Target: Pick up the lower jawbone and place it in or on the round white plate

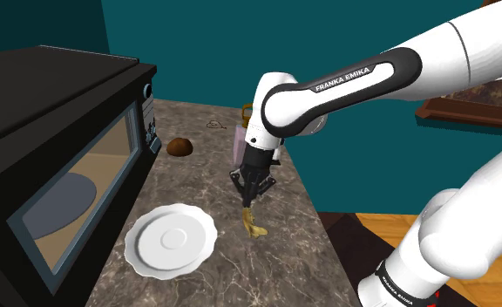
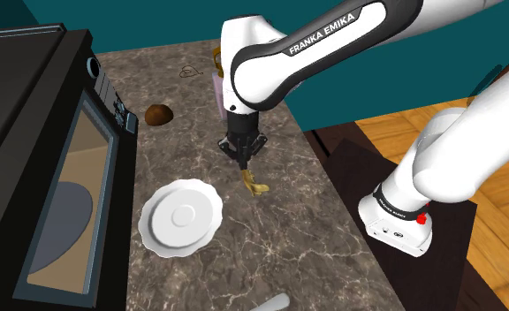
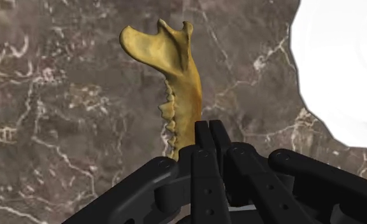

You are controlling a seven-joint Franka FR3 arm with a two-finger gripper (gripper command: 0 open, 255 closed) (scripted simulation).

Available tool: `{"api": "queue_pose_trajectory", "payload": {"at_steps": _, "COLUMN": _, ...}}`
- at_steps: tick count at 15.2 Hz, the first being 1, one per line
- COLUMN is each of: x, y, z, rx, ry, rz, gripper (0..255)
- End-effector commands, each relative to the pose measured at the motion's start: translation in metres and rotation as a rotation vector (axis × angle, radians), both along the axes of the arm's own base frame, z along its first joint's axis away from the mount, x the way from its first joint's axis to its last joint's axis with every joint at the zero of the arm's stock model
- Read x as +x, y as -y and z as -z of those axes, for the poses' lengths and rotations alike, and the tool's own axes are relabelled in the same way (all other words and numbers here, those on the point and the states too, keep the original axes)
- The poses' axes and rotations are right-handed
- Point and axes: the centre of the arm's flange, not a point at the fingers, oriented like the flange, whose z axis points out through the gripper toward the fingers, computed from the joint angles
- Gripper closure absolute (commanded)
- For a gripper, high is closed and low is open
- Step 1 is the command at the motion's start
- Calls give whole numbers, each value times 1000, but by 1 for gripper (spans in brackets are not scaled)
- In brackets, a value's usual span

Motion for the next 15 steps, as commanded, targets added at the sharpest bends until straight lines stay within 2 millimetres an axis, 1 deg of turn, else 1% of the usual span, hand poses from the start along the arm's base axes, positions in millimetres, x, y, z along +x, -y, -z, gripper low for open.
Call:
{"api": "queue_pose_trajectory", "payload": {"at_steps": 1, "x": 0, "y": 0, "z": 0, "rx": 0, "ry": 0, "rz": 0, "gripper": 255}}
{"api": "queue_pose_trajectory", "payload": {"at_steps": 4, "x": 0, "y": 0, "z": 0, "rx": 0, "ry": 0, "rz": 0, "gripper": 255}}
{"api": "queue_pose_trajectory", "payload": {"at_steps": 5, "x": 0, "y": 0, "z": 0, "rx": 0, "ry": 0, "rz": 0, "gripper": 0}}
{"api": "queue_pose_trajectory", "payload": {"at_steps": 7, "x": -45, "y": -20, "z": 0, "rx": -96, "ry": 151, "rz": -130, "gripper": 0}}
{"api": "queue_pose_trajectory", "payload": {"at_steps": 8, "x": -62, "y": -25, "z": 2, "rx": -131, "ry": 207, "rz": -177, "gripper": 0}}
{"api": "queue_pose_trajectory", "payload": {"at_steps": 15, "x": -61, "y": -29, "z": 38, "rx": -131, "ry": 207, "rz": -177, "gripper": 0}}
